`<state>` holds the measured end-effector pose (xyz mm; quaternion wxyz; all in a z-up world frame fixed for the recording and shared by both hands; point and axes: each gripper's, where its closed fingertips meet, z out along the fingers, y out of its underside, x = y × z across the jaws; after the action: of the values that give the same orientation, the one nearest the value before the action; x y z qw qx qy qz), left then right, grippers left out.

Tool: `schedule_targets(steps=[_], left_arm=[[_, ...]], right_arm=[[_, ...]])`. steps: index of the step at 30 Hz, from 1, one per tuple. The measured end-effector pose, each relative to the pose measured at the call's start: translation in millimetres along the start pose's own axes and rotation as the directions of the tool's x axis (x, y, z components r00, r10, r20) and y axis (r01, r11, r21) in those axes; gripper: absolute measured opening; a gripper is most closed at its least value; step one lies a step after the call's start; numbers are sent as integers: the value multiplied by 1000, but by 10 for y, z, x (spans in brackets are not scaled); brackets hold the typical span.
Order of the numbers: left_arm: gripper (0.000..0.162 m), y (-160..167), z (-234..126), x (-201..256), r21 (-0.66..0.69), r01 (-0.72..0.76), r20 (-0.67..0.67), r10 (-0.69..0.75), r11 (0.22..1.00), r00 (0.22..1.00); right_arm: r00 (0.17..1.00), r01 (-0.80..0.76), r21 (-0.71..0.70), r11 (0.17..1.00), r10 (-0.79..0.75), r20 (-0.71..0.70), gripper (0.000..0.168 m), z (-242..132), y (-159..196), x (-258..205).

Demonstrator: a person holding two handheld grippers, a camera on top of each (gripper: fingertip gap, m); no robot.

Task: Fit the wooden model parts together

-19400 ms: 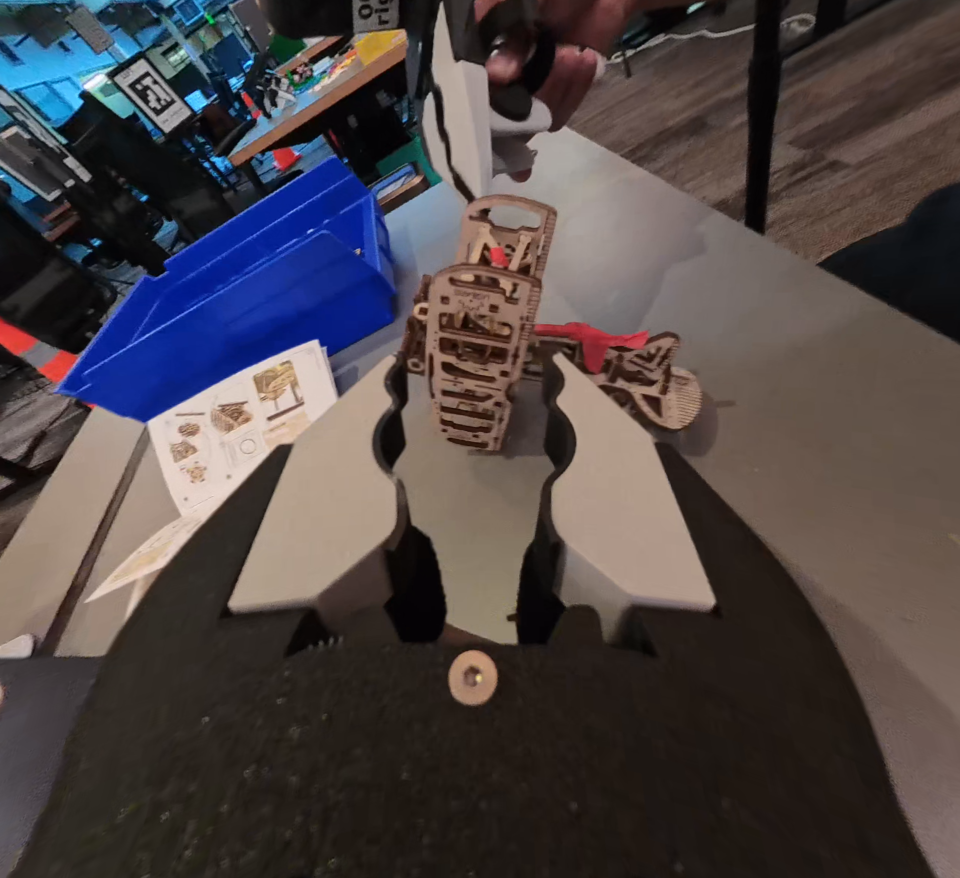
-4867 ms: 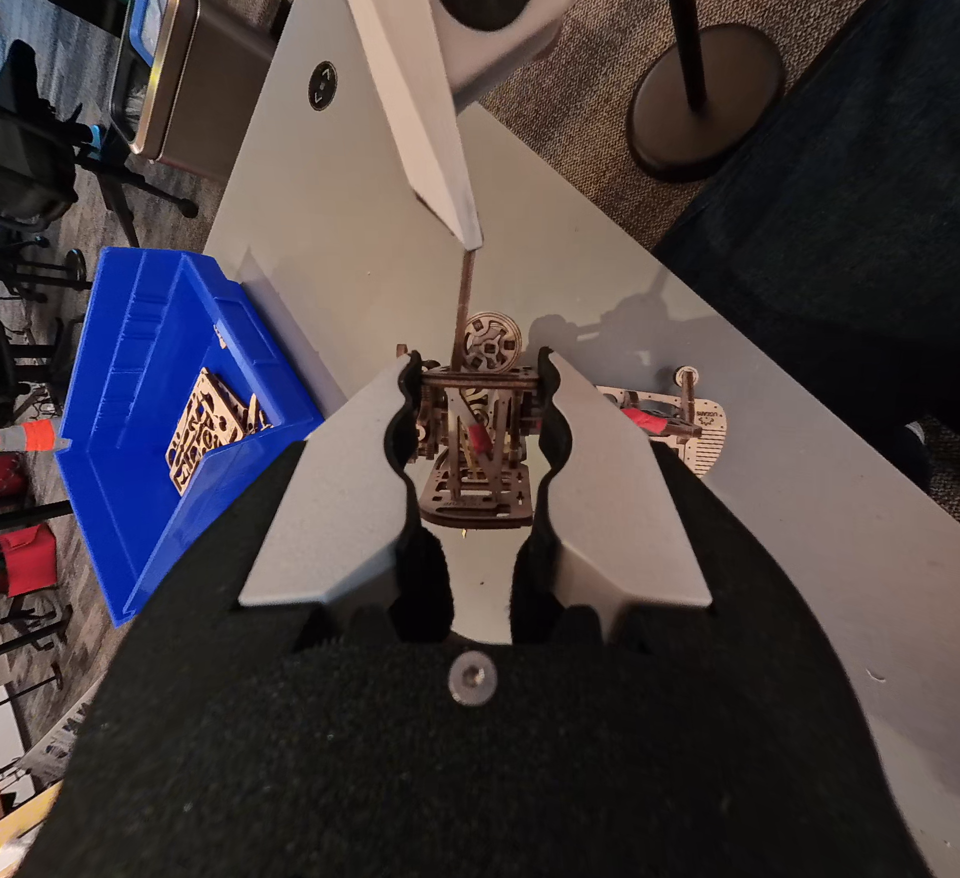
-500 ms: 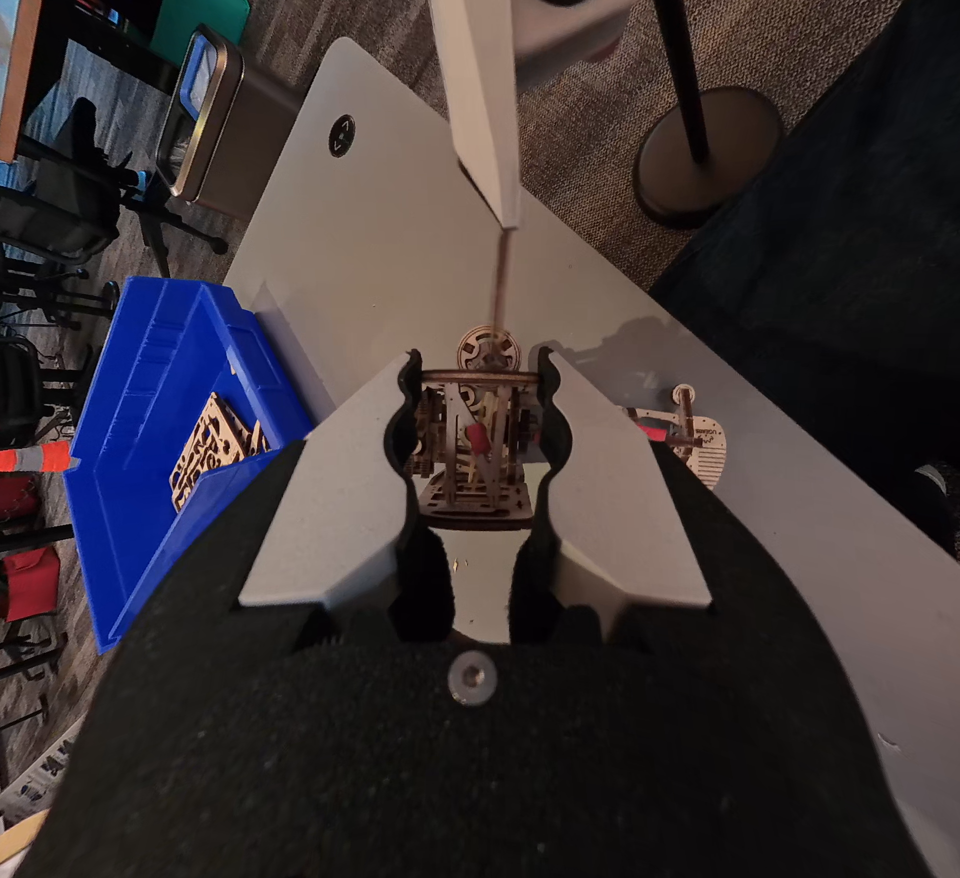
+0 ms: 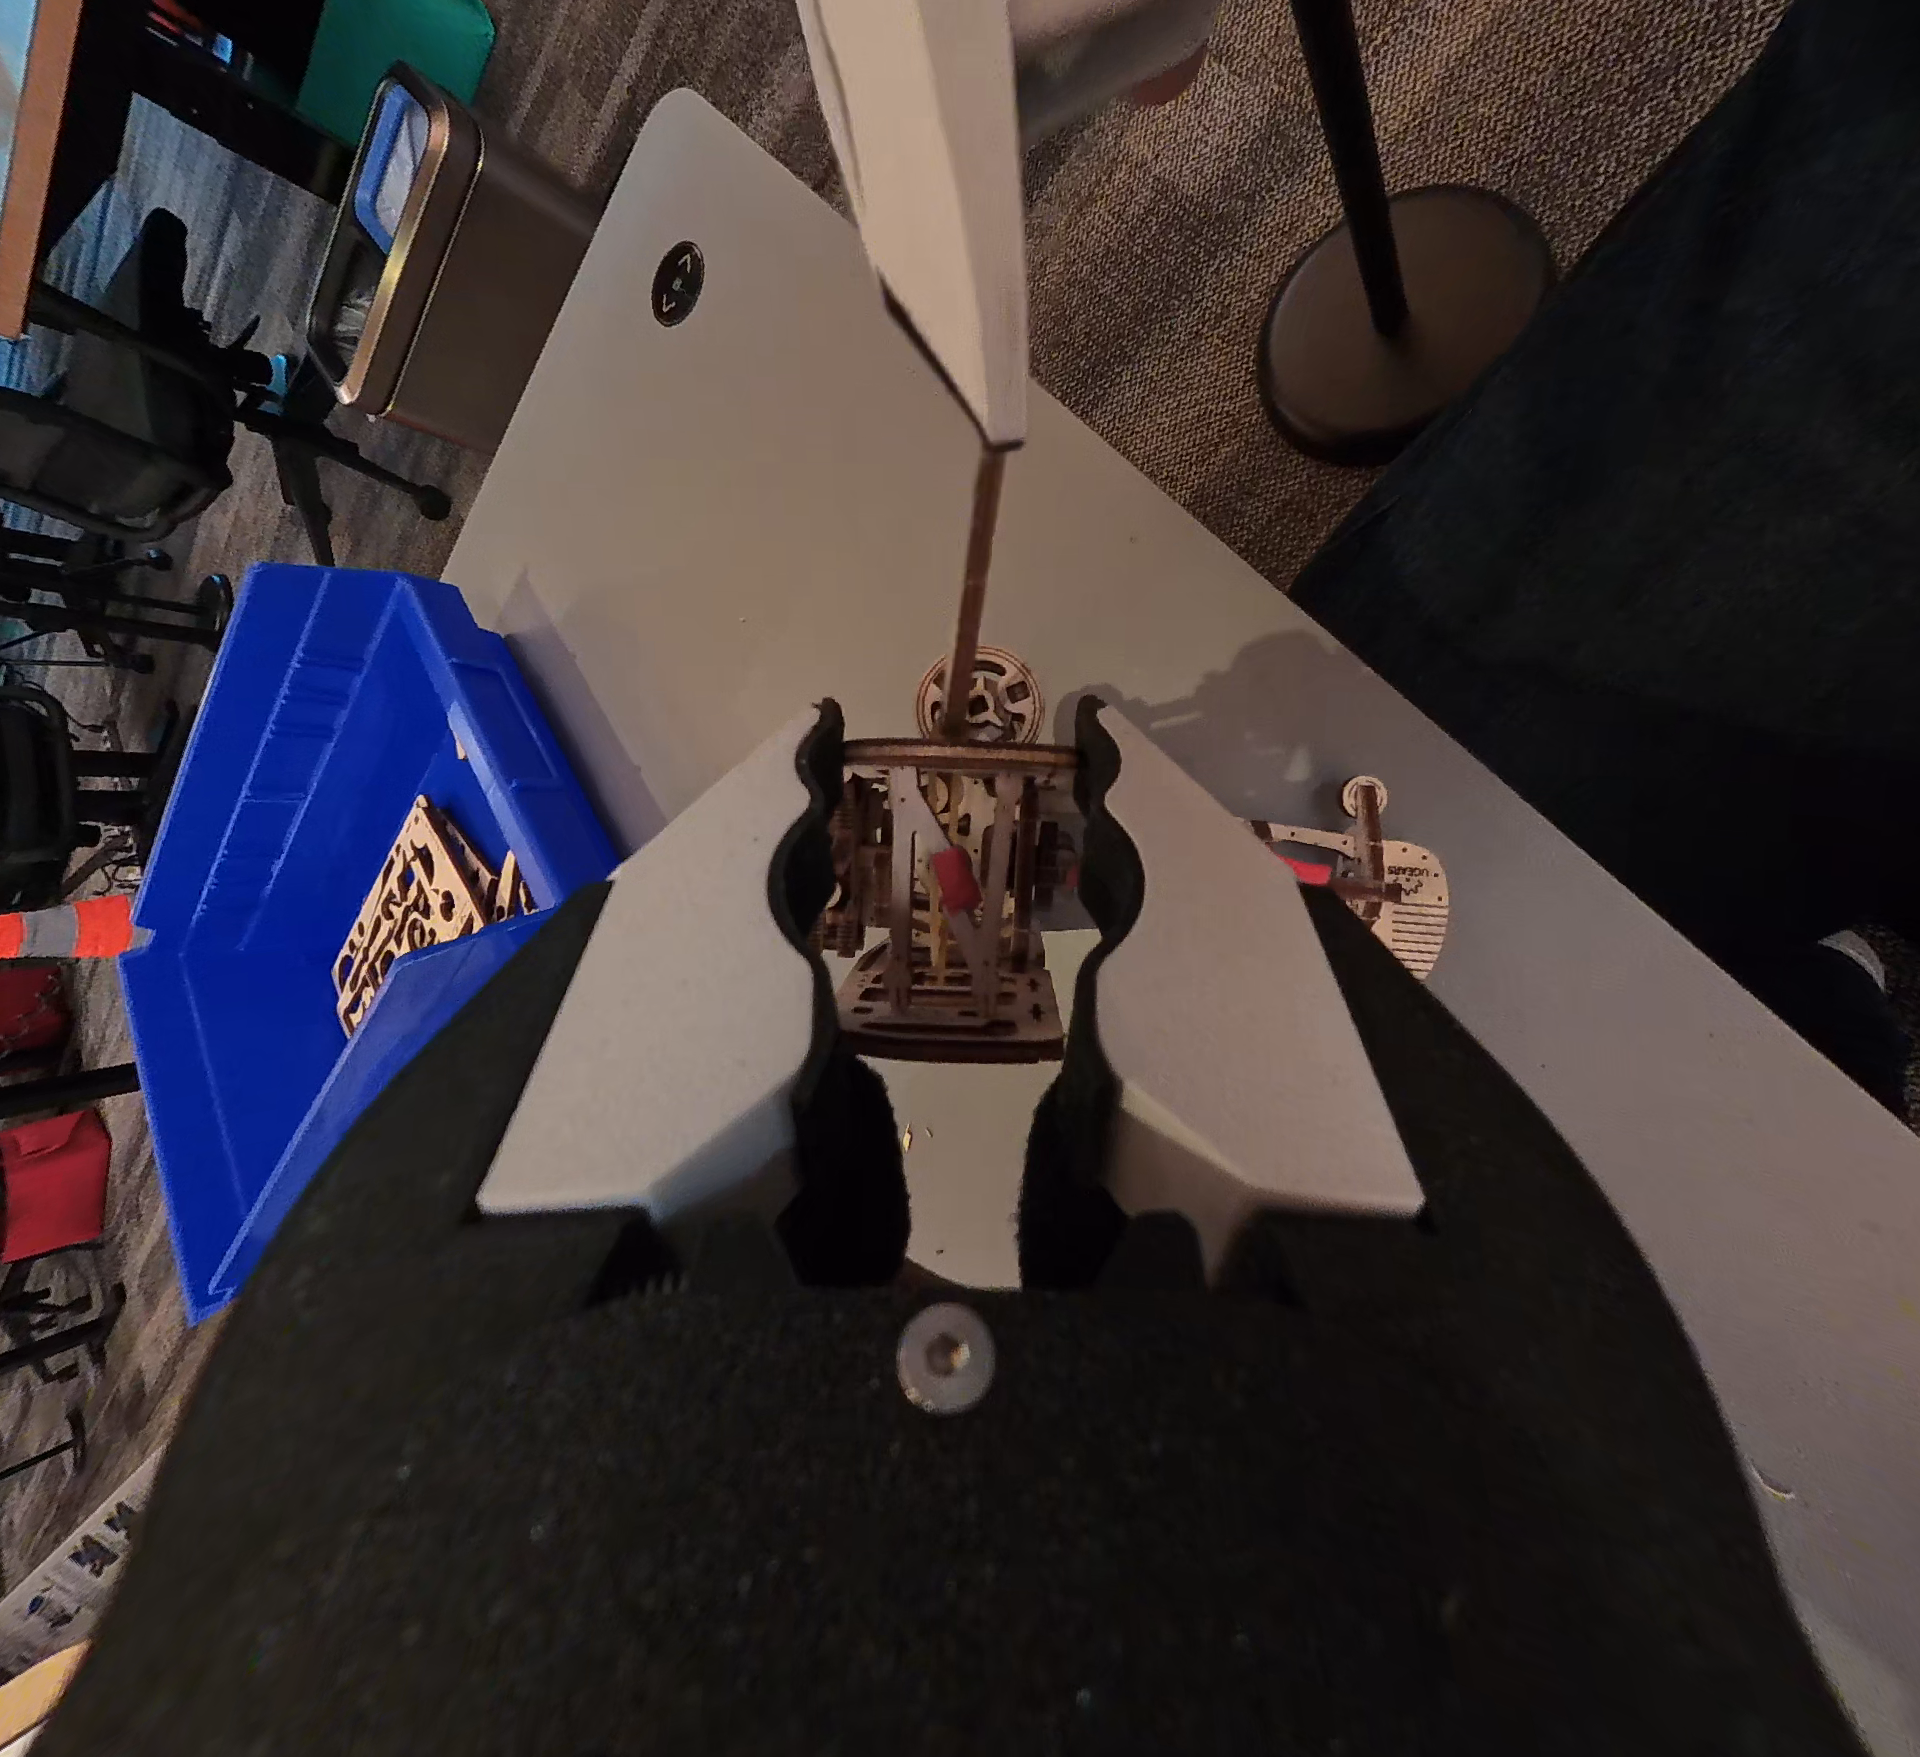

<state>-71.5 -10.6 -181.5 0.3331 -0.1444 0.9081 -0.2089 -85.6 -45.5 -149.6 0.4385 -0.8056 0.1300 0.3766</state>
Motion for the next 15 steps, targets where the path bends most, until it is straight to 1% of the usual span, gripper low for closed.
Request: schedule_targets(steps=[5, 15], left_arm=[[42, 7, -5, 0, 1, 2, 3, -2, 1000, 1000], [42, 13, -12, 1, 3, 11, 11, -12, 1000, 1000]], right_arm=[[1000, 28, -58, 998, -29, -11, 0, 26, 77, -12], [999, -23, -86, 996, 25, 23, 0, 65, 172, -19]])
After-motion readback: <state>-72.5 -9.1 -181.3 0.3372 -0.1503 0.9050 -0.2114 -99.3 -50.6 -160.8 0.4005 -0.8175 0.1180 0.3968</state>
